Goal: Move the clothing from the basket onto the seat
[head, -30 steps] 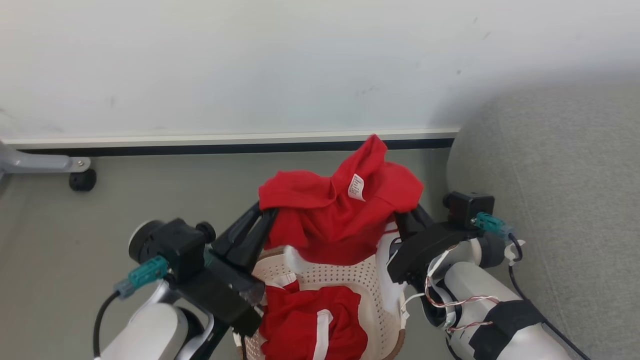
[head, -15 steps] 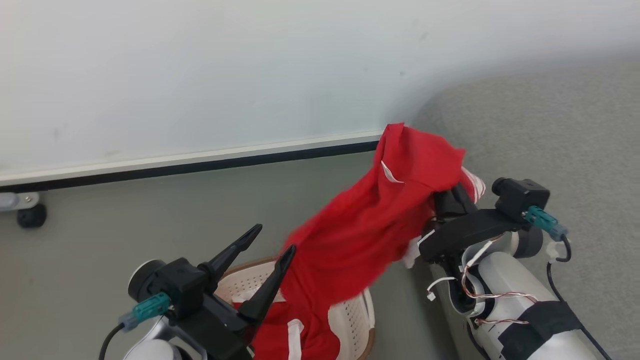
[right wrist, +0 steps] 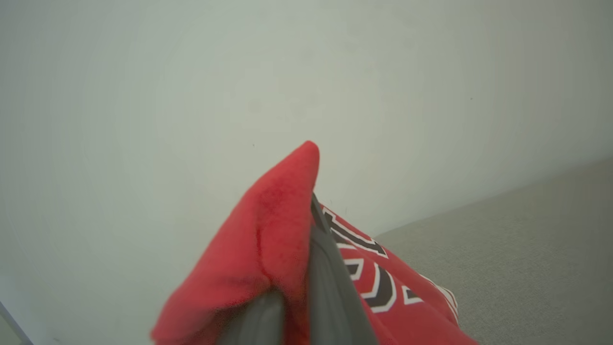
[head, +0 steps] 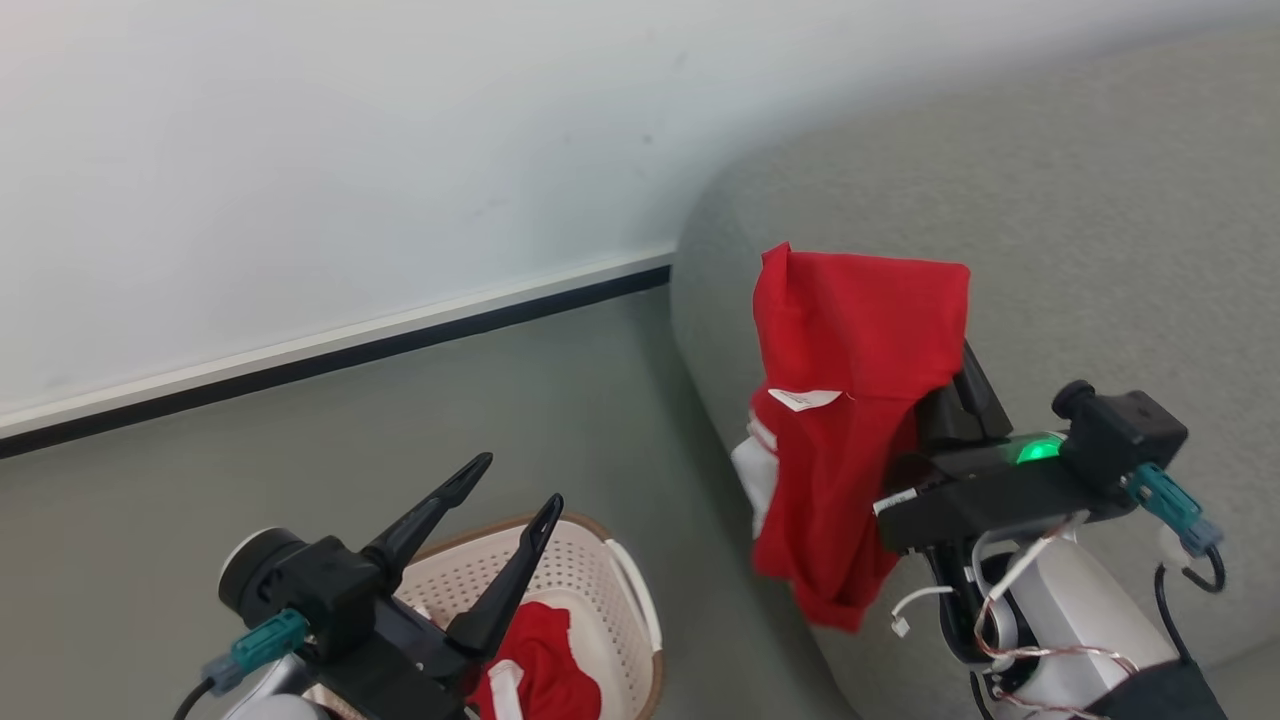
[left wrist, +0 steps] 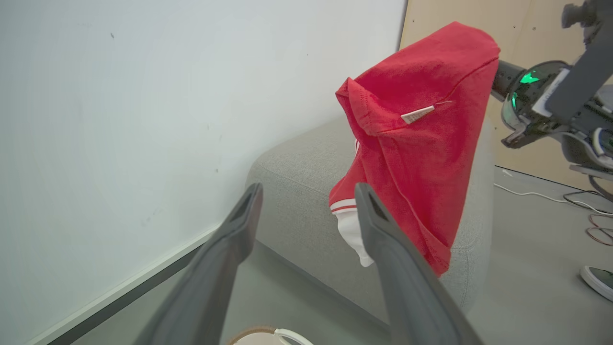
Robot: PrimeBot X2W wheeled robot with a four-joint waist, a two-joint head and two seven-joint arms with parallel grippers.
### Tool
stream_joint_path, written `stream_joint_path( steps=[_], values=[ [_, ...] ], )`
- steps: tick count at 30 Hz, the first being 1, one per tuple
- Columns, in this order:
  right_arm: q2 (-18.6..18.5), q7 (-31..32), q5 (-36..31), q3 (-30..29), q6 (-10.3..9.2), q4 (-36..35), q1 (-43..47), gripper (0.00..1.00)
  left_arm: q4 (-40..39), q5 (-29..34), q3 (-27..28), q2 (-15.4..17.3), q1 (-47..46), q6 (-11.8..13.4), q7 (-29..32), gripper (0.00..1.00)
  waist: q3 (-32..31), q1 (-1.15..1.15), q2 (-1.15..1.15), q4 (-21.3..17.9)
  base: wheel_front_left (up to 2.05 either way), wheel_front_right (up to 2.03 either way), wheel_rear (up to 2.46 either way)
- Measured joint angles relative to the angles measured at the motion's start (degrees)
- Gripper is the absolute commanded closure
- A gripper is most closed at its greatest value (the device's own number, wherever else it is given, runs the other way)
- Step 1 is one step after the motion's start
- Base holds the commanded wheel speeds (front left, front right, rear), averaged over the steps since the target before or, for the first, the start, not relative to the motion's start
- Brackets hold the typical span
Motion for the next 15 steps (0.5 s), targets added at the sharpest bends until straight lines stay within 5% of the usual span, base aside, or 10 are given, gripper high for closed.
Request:
stream_joint_path(
  steps=[15],
  values=[
    [0.21, -0.14, -5.32, -4.75, -0.49, -13.84, 8.46, 1.0, -1.54, 1.27, 0.18, 1.31, 0.04, 0.04, -0.78, 0.0, 2.88, 0.0, 0.0, -10.91, 0.0, 0.0, 0.0]
  ],
)
